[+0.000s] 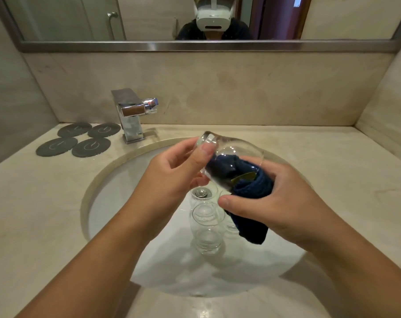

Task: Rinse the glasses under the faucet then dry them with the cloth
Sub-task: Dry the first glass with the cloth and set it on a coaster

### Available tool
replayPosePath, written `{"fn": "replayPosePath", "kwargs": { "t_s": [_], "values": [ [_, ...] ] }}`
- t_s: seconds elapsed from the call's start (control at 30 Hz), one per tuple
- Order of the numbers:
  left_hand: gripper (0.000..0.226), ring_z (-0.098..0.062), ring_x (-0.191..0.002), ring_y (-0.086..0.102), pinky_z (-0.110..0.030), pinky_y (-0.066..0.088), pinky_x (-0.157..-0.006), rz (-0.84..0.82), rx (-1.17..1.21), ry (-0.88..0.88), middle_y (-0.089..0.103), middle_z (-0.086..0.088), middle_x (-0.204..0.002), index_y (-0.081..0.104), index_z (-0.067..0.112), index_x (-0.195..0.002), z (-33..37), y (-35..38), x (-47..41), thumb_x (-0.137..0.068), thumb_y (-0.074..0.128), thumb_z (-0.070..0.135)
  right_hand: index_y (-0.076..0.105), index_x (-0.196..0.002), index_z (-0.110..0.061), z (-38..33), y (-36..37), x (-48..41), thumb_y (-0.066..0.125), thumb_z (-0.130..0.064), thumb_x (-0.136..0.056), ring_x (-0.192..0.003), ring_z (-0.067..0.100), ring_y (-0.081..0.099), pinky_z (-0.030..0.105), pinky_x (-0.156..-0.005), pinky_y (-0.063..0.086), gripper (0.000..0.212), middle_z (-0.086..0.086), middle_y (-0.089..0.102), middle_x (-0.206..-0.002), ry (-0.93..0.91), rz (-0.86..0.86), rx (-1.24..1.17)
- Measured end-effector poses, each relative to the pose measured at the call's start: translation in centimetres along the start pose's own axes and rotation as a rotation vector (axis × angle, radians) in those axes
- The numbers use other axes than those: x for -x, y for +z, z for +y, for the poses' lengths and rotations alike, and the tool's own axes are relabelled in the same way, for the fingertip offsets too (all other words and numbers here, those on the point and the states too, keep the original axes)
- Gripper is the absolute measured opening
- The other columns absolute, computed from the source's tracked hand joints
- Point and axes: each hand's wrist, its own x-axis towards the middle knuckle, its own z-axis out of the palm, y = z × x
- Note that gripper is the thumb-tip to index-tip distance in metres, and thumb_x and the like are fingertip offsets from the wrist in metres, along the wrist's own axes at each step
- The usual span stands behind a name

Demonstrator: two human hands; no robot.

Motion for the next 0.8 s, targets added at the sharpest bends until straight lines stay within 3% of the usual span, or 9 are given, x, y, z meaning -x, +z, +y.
{"fn": "replayPosePath", "kwargs": {
  "t_s": [0.1,0.2,0.4,0.57,0.63,0.7,0.8],
  "values": [
    [0.049,-0.031,-0.123,0.072,-0.058,0.053,-0.11,-0.041,-0.038,0.027,0.077,-0.004,-0.129,0.076,0.031,-0.128,-0.1,-0.2,0.0,-0.087,0.072,0.058,0.08,-0.106,-0.032,0.3,-0.1,0.0,0.089,-0.008,-0.079,-0.072,0.023,0.076,0.022,-0.071,0.061,0.037,0.009,0.08,-0.087,0.008,-0.018,-0.011],
    [0.057,-0.031,-0.125,0.071,-0.06,0.051,-0.112,-0.065,-0.061,0.039,0.074,-0.006,-0.134,0.071,0.03,-0.138,-0.3,-0.2,-0.1,-0.087,0.071,0.058,0.081,-0.105,-0.03,0.7,-0.2,-0.2,0.087,-0.003,-0.081,-0.071,0.016,0.072,0.029,-0.073,0.061,0.038,0.002,0.077,-0.08,0.04,-0.065,-0.12],
    [0.062,-0.013,-0.135,0.065,-0.041,0.046,-0.119,-0.171,-0.052,0.042,0.069,0.009,-0.145,0.049,0.031,-0.156,-0.5,-0.5,-0.2,-0.098,0.065,0.042,0.082,-0.109,-0.022,1.2,-0.2,-0.5,0.083,-0.003,-0.072,-0.089,0.037,0.069,0.045,-0.083,0.061,0.042,0.03,0.07,-0.102,0.136,-0.135,-0.453],
    [0.057,-0.009,-0.139,0.061,-0.04,0.044,-0.119,-0.205,-0.015,0.034,0.064,0.015,-0.15,0.049,0.043,-0.155,-0.4,-0.2,-0.1,-0.099,0.061,0.042,0.082,-0.109,-0.02,1.4,-0.1,-0.5,0.084,-0.012,-0.076,-0.089,0.038,0.067,0.05,-0.084,0.057,0.034,0.021,0.07,-0.101,0.144,-0.104,-0.498],
    [0.053,-0.009,-0.129,0.067,-0.036,0.053,-0.111,-0.141,0.002,0.001,0.068,0.012,-0.146,0.058,0.048,-0.148,-0.1,-0.1,-0.1,-0.096,0.066,0.052,0.083,-0.104,-0.025,1.3,-0.1,-0.5,0.091,-0.011,-0.076,-0.084,0.032,0.072,0.044,-0.083,0.06,0.032,0.017,0.076,-0.094,0.099,-0.012,-0.359],
    [0.05,-0.011,-0.106,0.074,-0.035,0.058,-0.1,-0.058,-0.012,-0.018,0.076,0.006,-0.131,0.066,0.05,-0.138,0.1,0.0,-0.1,-0.091,0.069,0.066,0.083,-0.1,-0.032,1.2,-0.3,-0.4,0.09,-0.012,-0.079,-0.076,0.027,0.073,0.039,-0.075,0.06,0.03,0.015,0.079,-0.087,0.05,0.072,-0.197],
    [0.054,-0.015,-0.087,0.076,-0.042,0.061,-0.092,0.021,-0.05,-0.023,0.082,0.003,-0.113,0.067,0.042,-0.133,0.2,0.3,-0.1,-0.086,0.073,0.068,0.083,-0.1,-0.038,1.0,-0.3,-0.5,0.085,-0.011,-0.086,-0.067,0.041,0.066,0.053,-0.068,0.052,0.031,0.025,0.075,-0.084,-0.006,0.058,-0.097]
  ]
}}
